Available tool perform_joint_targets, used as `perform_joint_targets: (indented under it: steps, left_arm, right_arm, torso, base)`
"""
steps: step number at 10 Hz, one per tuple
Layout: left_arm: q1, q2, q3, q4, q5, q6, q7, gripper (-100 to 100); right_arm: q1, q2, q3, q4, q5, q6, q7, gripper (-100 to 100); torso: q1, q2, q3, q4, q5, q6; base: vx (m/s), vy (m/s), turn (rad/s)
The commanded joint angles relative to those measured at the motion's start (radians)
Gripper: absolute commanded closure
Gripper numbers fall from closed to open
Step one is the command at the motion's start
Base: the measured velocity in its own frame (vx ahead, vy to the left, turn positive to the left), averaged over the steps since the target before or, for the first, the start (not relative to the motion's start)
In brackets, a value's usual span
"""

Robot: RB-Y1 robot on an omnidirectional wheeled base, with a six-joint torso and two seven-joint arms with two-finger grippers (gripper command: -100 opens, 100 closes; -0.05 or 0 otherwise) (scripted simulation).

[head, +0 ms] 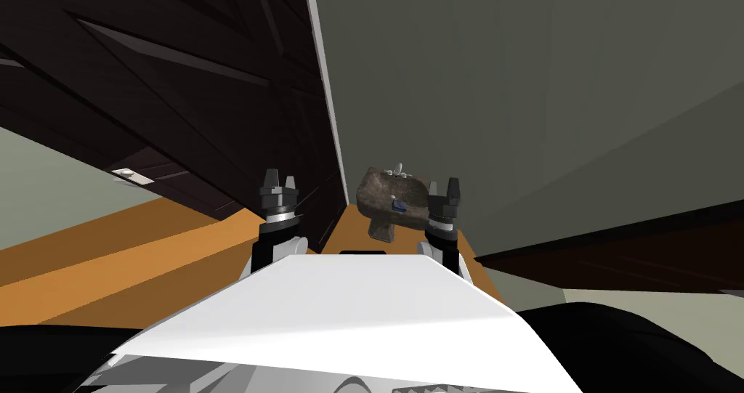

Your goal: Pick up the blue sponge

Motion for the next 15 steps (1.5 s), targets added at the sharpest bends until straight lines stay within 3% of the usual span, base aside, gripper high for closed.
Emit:
perform_joint_targets:
  steps: [1, 15]
  left_arm:
    - [0.0, 0.0, 0.0, 0.0, 0.0, 0.0, 0.0, 0]
    - [0.0, 0.0, 0.0, 0.0, 0.0, 0.0, 0.0, 0]
  right_arm:
    - [0.001, -0.03, -0.002, 0.004, 0.005, -0.003, -0.003, -100]
    - [0.008, -0.397, -0.034, 0.06, 0.101, -0.081, -0.057, -100]
  torso:
    - [0.0, 0.0, 0.0, 0.0, 0.0, 0.0]
    - [0.001, -0.003, -0.002, -0.001, 0.0, 0.0]
  base:
    - [0.007, 0.011, 0.038]
    - [0.043, 0.017, 0.064]
